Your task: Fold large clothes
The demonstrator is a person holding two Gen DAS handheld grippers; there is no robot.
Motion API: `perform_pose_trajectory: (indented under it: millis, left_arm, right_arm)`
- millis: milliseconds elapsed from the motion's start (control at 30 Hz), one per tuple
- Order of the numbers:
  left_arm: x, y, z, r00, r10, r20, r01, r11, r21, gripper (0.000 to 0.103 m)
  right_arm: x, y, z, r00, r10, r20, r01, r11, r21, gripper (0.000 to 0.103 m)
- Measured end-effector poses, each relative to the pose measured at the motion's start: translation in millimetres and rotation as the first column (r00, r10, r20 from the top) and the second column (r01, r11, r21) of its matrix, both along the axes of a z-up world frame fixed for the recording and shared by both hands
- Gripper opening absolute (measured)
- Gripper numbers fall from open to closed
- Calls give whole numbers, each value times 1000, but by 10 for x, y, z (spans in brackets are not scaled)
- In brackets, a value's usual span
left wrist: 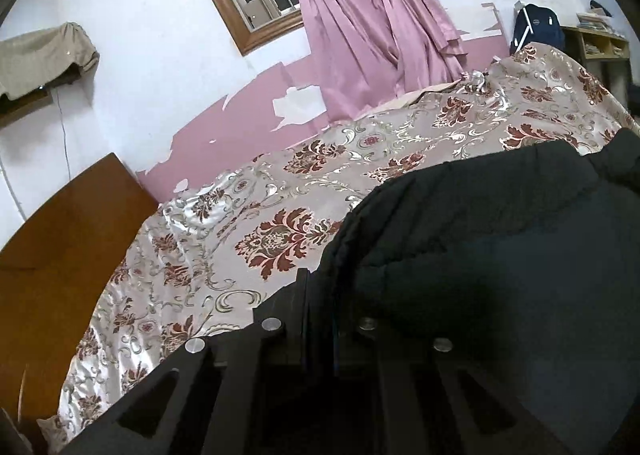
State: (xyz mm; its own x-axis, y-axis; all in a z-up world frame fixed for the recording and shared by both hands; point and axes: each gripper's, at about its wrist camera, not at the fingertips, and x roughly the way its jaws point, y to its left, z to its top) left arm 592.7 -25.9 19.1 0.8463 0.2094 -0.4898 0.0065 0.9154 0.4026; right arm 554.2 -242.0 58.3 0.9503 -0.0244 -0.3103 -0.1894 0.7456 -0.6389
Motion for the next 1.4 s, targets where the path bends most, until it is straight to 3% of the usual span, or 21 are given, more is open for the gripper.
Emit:
perform_pose_trajectory:
  millis: [67, 133, 200, 267, 333, 467, 567, 600, 633, 700, 733, 833, 1033, 1167, 1300, 1367, 1400]
  left_arm:
    - [11, 21, -55, 1000, -7, -1, 7, 1000, -1, 8]
    - [49, 25, -88, 1000, -9, -7, 9, 1000, -8, 8]
    - [58, 28, -114, 1000, -10, -7, 10, 1000, -11, 8]
    - [87, 28, -138, 1000, -9, -12, 9, 1000, -13, 8]
    - [95, 40, -152, 1000, -8, -13, 8, 1000, -17, 8]
    - [95, 32, -209, 1000, -5, -12, 5, 1000, -14, 8]
    - [92, 30, -251, 1000, -1, -18, 1, 1000, -12, 8]
    - [89, 32, -255, 1000, -2, -16, 1, 1000, -12, 8]
    - [78, 33, -246, 1000, -2, -9, 2, 1000, -14, 8]
    - [46, 33, -201, 1000, -6, 12, 6, 1000, -19, 8]
    - [31, 38, -175, 1000, -7, 23, 7, 1000, -22, 8]
    - [28, 55, -67, 998, -3, 57, 5, 1000, -27, 8]
    - [275, 47, 46, 998, 46, 48, -43, 997, -63, 8]
    - [407, 100, -30, 997, 74, 23, -72, 993, -96, 8]
    - [641, 194, -170, 993, 101, -67, -110, 984, -142, 8]
    - [742, 209, -254, 986, 109, -123, -127, 981, -149, 8]
    - [802, 214, -299, 982, 110, -156, -133, 980, -146, 8]
  right_arm:
    - [72, -165, -52, 996, 4, -87, 0, 999, 47, 17]
    - [236, -452, -74, 983, -18, -182, 49, 985, 164, 67]
    - [413, -741, -80, 960, -11, -279, 100, 947, 305, 75]
    - [684, -1048, -148, 905, 34, -424, 175, 878, 445, 75]
    - [856, -1239, -245, 859, 54, -510, 238, 838, 490, 75]
    - [1052, -1358, -468, 788, 55, -613, 288, 847, 446, 75]
    - [1077, -1335, -518, 773, 71, -631, 294, 840, 455, 75]
    - [1058, -1313, -530, 777, 85, -624, 278, 843, 461, 60]
    - [1044, -1257, -547, 776, 102, -623, 256, 851, 459, 31]
    - [973, -1117, -552, 775, 98, -624, 224, 881, 417, 3]
    - [934, -1032, -564, 781, 81, -620, 202, 906, 373, 2]
    - [874, -897, -449, 810, 49, -584, 166, 937, 309, 1]
    - [902, -904, -5, 892, -8, -452, 187, 917, 353, 1]
    - [983, -948, 109, 902, -16, -432, 210, 890, 405, 1]
    - [954, -1100, 168, 909, -31, -415, 247, 843, 478, 2]
    - [889, -1109, 193, 915, -25, -402, 242, 831, 500, 18]
    - [842, -1092, 197, 915, -4, -403, 231, 823, 518, 43]
